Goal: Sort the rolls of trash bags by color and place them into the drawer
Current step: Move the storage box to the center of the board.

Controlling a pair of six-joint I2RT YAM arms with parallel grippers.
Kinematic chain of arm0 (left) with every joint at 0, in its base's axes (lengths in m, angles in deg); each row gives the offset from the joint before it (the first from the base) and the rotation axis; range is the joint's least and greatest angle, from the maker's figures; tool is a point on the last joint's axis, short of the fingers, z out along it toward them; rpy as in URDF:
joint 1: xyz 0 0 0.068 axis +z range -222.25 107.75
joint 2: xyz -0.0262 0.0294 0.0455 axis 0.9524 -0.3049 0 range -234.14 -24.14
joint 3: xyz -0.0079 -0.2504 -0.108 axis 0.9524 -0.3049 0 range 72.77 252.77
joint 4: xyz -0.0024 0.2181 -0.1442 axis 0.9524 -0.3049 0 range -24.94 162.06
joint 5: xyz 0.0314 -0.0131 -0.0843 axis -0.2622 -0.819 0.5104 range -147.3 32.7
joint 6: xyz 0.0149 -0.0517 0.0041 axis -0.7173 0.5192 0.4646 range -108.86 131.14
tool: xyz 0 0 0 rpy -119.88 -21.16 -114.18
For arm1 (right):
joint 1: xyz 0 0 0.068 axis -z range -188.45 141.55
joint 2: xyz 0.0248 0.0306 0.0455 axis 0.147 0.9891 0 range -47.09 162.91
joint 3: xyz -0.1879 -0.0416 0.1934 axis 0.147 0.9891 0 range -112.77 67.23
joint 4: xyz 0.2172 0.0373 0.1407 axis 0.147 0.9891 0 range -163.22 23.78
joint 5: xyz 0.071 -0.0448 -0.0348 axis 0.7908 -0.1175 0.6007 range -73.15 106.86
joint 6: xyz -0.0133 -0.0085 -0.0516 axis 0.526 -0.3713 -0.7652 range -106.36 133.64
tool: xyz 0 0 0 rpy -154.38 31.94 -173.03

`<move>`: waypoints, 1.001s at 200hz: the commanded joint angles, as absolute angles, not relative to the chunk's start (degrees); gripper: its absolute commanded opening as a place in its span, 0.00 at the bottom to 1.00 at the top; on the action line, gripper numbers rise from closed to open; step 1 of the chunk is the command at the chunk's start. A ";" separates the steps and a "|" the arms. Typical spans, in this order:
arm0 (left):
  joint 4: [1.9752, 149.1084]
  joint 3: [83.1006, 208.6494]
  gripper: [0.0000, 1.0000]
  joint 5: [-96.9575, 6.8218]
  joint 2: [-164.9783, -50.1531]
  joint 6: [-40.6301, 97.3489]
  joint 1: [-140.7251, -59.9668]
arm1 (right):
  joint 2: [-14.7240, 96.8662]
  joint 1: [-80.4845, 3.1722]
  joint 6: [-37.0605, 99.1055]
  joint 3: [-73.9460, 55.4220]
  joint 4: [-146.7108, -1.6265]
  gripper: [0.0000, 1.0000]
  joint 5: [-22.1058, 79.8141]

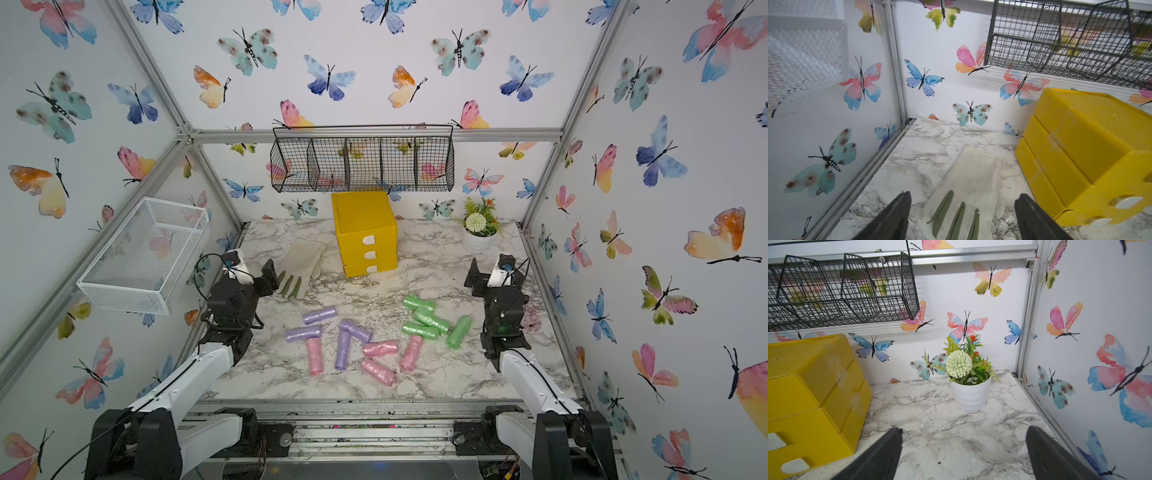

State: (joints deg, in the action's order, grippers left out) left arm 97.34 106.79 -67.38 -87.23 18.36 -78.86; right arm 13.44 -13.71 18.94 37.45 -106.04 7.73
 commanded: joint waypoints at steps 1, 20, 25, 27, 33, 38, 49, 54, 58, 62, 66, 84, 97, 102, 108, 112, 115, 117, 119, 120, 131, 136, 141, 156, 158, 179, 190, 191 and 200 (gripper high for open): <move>82.97 111.20 0.83 -68.83 -86.19 20.87 -82.88 | 12.68 -13.47 23.21 32.66 -88.86 0.98 9.77; 76.00 116.47 0.83 -68.50 -87.81 23.35 -86.64 | 13.27 -13.46 27.72 27.24 -81.05 0.99 12.08; 73.86 118.21 0.83 -68.38 -88.75 23.73 -87.62 | 13.92 -13.47 28.48 25.33 -78.47 0.99 13.30; 73.02 118.96 0.83 -68.42 -89.16 23.84 -88.09 | 14.28 -13.46 28.80 24.54 -77.37 0.99 13.90; 70.54 121.07 0.83 -68.73 -90.37 23.97 -89.49 | 15.39 -13.47 29.49 22.25 -74.39 0.98 15.61; 68.60 122.80 0.83 -69.21 -91.44 23.89 -90.82 | 16.50 -13.46 30.20 20.39 -71.98 0.98 17.20; 64.87 126.20 0.83 -70.62 -93.88 23.81 -93.62 | 18.88 -13.46 31.91 17.02 -67.56 0.96 21.94; 63.46 127.52 0.83 -71.16 -94.81 23.80 -94.99 | 19.87 -13.47 32.75 15.75 -65.89 0.96 24.33; 62.54 128.54 0.83 -71.66 -95.55 23.82 -95.91 | 20.60 -13.46 33.42 15.01 -65.02 0.95 26.26; 61.57 129.41 0.83 -72.06 -96.29 24.00 -96.58 | 21.13 -13.46 34.05 14.44 -64.44 0.95 28.18; 60.82 130.23 0.83 -72.23 -96.96 24.38 -97.27 | 21.81 -13.46 34.73 14.06 -63.93 0.94 30.08; 58.70 132.87 0.83 -70.99 -99.58 27.27 -98.74 | 23.49 -13.46 37.03 12.57 -63.62 0.93 35.70; 57.79 134.83 0.83 -69.42 -101.24 29.60 -98.93 | 24.69 -13.47 37.53 10.28 -62.65 0.93 38.27; 57.50 135.86 0.83 -68.49 -101.77 30.35 -98.90 | 25.15 -13.47 37.60 9.25 -62.22 0.93 39.17; 57.11 137.14 0.83 -67.51 -102.70 31.13 -98.96 | 25.78 -13.51 37.67 8.10 -61.78 0.93 40.23; 56.89 138.08 0.83 -66.98 -103.16 31.71 -98.95 | 26.25 -13.53 37.77 7.33 -61.60 0.93 40.86; 56.67 138.74 0.84 -66.58 -103.60 32.16 -98.99 | 26.56 -13.53 37.80 6.74 -61.35 0.93 41.29; 56.55 139.19 0.85 -66.36 -103.83 32.50 -98.95 | 26.82 -13.52 37.81 6.34 -61.24 0.93 41.60; 56.49 139.67 0.85 -66.18 -104.09 32.74 -99.01 | 27.04 -13.52 37.74 5.97 -61.06 0.93 41.83; 56.45 139.84 0.85 -66.09 -104.19 32.79 -98.99 | 27.20 -13.49 37.73 5.75 -60.99 0.93 41.95; 56.41 141.94 0.88 -65.05 -105.41 34.25 -98.97 | 28.41 -13.52 38.15 4.35 -60.95 0.93 43.19; 56.46 142.90 0.89 -64.71 -105.94 34.79 -98.98 | 28.92 -13.59 38.59 3.90 -61.40 0.92 43.89; 56.42 144.03 0.90 -64.30 -106.52 35.38 -98.98 | 29.53 -13.55 38.96 3.51 -61.88 0.92 44.87; 56.84 146.73 0.91 -63.74 -108.06 36.59 -99.00 | 31.36 -13.62 41.23 2.77 -65.15 0.91 48.30; 56.89 147.05 0.91 -63.79 -108.22 36.68 -99.04 | 31.58 -13.63 41.59 2.69 -65.71 0.91 48.73; 58.53 149.41 0.91 -64.62 -110.36 37.83 -99.05 | 35.38 -15.08 43.87 -0.22 -69.03 0.89 51.28; 59.46 150.22 0.91 -65.51 -111.14 38.25 -98.90 | 37.71 -16.50 43.87 -3.06 -69.07 0.89 51.40; 59.43 150.35 0.91 -65.58 -111.23 38.28 -98.84 | 37.94 -16.65 43.87 -3.29 -69.08 0.89 51.40; 59.49 151.49 0.91 -65.83 -112.10 38.46 -98.61 | 39.78 -17.86 43.87 -5.50 -69.33 0.89 51.48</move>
State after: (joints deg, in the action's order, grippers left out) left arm 58.65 149.11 -65.35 -109.89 36.18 -98.95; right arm 35.97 -15.04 41.87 -0.25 -66.28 47.58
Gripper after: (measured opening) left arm 0.908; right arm 0.887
